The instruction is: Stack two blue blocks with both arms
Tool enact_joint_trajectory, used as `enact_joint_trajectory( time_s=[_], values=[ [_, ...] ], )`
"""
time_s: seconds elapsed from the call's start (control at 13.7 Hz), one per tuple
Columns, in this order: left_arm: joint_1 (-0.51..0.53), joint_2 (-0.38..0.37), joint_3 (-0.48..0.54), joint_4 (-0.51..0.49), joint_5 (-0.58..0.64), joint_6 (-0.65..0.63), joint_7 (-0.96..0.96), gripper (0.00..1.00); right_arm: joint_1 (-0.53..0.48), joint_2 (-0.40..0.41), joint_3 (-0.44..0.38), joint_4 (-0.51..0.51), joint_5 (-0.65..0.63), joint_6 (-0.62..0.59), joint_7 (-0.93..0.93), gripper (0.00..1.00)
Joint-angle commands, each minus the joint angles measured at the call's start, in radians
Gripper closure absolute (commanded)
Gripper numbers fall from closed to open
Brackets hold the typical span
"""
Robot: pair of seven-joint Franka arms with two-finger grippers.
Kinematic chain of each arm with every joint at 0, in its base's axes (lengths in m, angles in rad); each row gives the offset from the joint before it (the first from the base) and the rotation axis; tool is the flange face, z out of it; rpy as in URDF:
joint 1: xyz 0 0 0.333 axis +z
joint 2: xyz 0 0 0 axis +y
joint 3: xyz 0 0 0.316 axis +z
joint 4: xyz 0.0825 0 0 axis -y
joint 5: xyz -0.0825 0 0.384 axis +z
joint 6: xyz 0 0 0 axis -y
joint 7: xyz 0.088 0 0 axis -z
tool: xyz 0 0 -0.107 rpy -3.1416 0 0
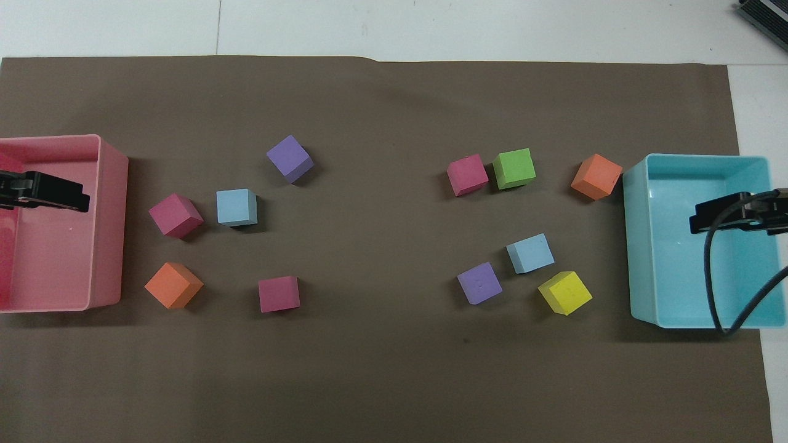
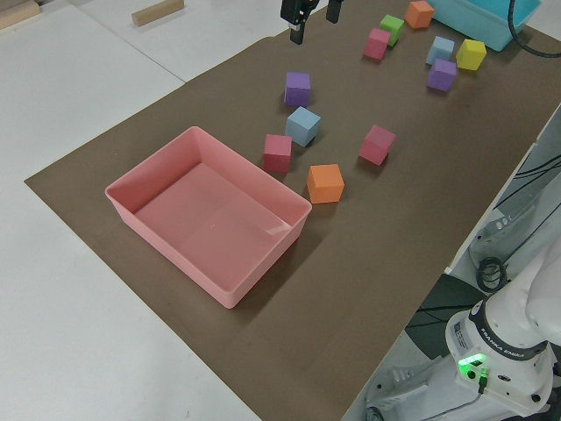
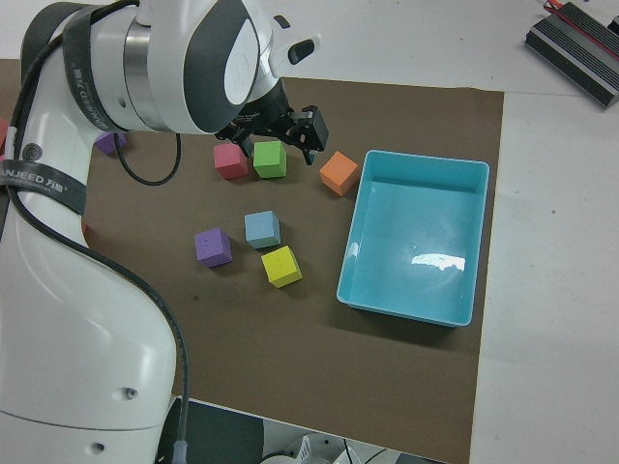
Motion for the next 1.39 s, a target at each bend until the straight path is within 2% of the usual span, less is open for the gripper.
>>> enact_joint_trajectory(
  time_s=[0.0,0.95,1.32],
  values=[
    [0.004,-0.025,-0.004,-0.023,-0.006,-0.003,-0.006,0.00,-0.008,-0.023,-0.004,-0.028,0.022,0.014,-0.022,0.00],
    [0.012,-0.023,-0.004,-0.020,-0.005,-0.012,-0.009,0.00,-0.005,-0.023,-0.001,-0.026,0.024,0.014,-0.031,0.00],
    [0.011,-0.023,-0.004,-0.020,-0.005,-0.010,-0.009,0.00,0.017,-0.033,0.010,-0.141,0.027,0.141,-0.028,0.00]
  ],
)
